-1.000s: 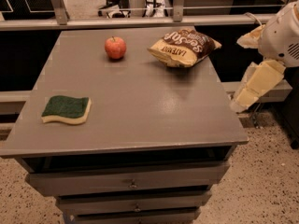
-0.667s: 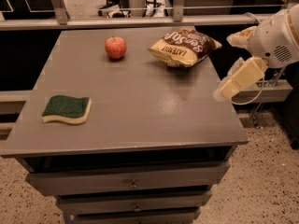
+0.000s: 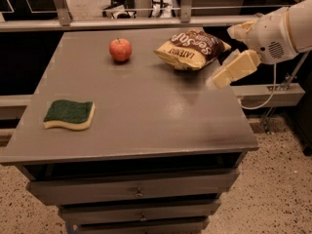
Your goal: Move apple near sponge
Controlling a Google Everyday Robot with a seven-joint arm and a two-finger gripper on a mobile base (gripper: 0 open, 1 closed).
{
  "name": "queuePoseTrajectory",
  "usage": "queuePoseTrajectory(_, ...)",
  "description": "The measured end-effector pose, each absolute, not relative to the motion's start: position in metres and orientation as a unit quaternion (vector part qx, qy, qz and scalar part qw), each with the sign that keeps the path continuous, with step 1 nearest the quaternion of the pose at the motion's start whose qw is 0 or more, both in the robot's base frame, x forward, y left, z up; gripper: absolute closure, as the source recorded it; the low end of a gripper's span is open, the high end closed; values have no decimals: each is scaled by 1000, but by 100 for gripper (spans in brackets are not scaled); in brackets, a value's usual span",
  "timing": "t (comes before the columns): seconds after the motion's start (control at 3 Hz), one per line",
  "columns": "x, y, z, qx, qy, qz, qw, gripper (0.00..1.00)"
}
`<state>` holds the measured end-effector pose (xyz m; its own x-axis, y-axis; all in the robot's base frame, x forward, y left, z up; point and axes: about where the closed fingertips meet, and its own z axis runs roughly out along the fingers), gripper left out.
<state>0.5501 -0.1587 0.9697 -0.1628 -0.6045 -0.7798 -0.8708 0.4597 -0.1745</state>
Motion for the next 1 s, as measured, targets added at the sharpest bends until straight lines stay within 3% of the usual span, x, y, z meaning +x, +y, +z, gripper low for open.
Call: queuePoseTrajectory(1.0, 662, -135, 951, -481, 726, 173, 460, 0)
